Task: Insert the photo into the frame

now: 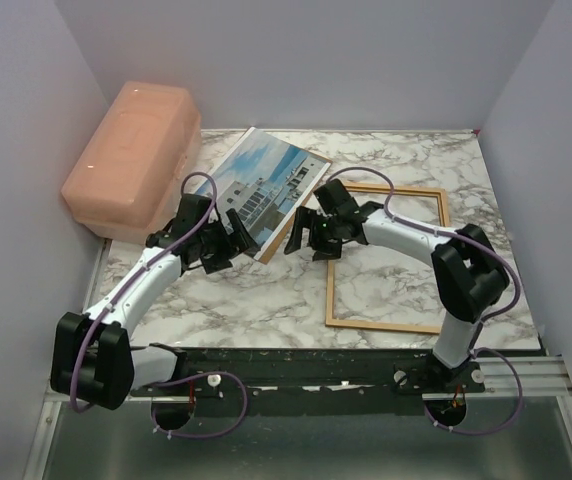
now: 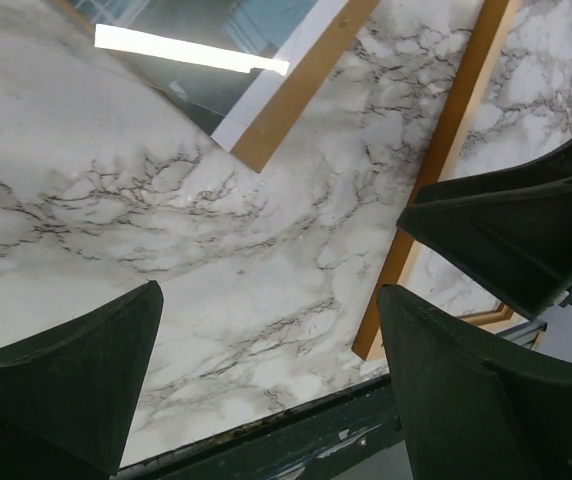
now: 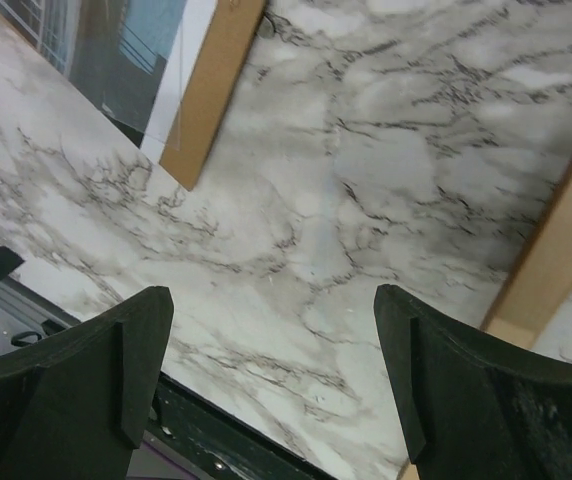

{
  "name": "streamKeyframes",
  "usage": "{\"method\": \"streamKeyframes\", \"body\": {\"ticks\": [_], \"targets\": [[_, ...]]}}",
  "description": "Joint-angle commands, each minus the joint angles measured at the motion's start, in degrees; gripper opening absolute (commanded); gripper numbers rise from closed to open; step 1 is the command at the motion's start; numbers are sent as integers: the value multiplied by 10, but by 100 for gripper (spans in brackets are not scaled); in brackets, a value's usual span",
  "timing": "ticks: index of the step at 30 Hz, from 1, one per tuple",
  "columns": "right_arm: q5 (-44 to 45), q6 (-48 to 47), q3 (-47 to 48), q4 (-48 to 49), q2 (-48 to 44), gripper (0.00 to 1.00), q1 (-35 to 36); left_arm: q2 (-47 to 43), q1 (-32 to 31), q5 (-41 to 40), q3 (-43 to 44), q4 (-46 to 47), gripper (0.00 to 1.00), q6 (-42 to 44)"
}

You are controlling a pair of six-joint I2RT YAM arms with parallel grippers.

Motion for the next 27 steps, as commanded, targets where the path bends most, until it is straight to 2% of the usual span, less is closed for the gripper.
{"method": "streamKeyframes", "body": {"ticks": [1, 7, 10, 15, 21, 24, 27], "targets": [[-54, 15, 48, 47, 37, 90, 4, -21, 26, 5, -35, 22, 90, -6], [-100, 33, 116, 89, 105, 89, 4, -67, 33, -89, -45, -40, 90, 9], [-107, 28, 154, 105, 134, 89, 3, -116, 32, -105, -50, -39, 90, 21], [-114, 30, 183, 141, 163, 89, -9, -231, 32, -100, -64, -13, 90, 38], [-154, 42, 188, 222, 199, 88, -39, -387, 32, -58, -107, 78, 92, 37], [-154, 46, 209, 237, 224, 88, -43, -434, 32, -55, -124, 107, 99, 24], [-146, 51, 230, 235, 246, 88, -48, -459, 32, -51, -134, 121, 99, 22]]}}
